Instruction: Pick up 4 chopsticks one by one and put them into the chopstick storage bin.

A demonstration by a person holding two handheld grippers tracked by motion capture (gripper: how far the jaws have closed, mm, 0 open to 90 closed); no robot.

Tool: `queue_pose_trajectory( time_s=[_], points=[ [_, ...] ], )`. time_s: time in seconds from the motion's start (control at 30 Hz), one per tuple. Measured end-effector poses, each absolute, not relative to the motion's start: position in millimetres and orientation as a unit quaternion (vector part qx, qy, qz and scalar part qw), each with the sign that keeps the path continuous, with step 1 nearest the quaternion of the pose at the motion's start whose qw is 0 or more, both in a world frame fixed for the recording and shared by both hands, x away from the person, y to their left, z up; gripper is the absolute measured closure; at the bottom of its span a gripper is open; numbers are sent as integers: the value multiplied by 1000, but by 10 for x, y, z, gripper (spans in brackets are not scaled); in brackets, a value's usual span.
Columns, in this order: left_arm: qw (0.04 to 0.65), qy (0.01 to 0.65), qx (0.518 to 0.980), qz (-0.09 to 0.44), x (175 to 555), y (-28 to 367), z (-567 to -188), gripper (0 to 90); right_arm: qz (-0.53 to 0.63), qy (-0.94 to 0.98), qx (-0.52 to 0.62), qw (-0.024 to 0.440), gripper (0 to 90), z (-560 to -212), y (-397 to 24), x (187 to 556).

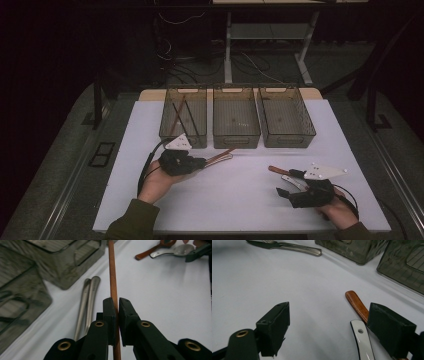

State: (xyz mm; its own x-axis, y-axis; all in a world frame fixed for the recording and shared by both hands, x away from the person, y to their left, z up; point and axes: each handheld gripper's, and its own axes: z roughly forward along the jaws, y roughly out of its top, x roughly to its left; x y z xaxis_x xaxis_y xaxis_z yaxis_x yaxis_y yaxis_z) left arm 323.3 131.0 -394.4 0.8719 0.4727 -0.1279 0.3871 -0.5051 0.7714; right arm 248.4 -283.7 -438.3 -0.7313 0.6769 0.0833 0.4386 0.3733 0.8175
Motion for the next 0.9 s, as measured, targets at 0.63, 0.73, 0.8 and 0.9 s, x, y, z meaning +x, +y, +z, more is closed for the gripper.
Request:
queue_pose_trajectory(
  time_s=[0.63,0.73,0.8,0.9],
  points=[
    [424,309,845,102,3661,1706,-3574,841,442,816,346,135,179,-4383,-2833,2486],
    [420,322,840,121,3813,1749,-3449,841,442,816,346,134,179,-4388,-2831,2488],
    [417,331,836,133,3910,1776,-3394,841,442,816,347,134,179,-4388,-2832,2486],
    [418,350,826,142,4084,1804,-3353,841,443,816,346,135,179,-4386,-2837,2487]
  ],
)
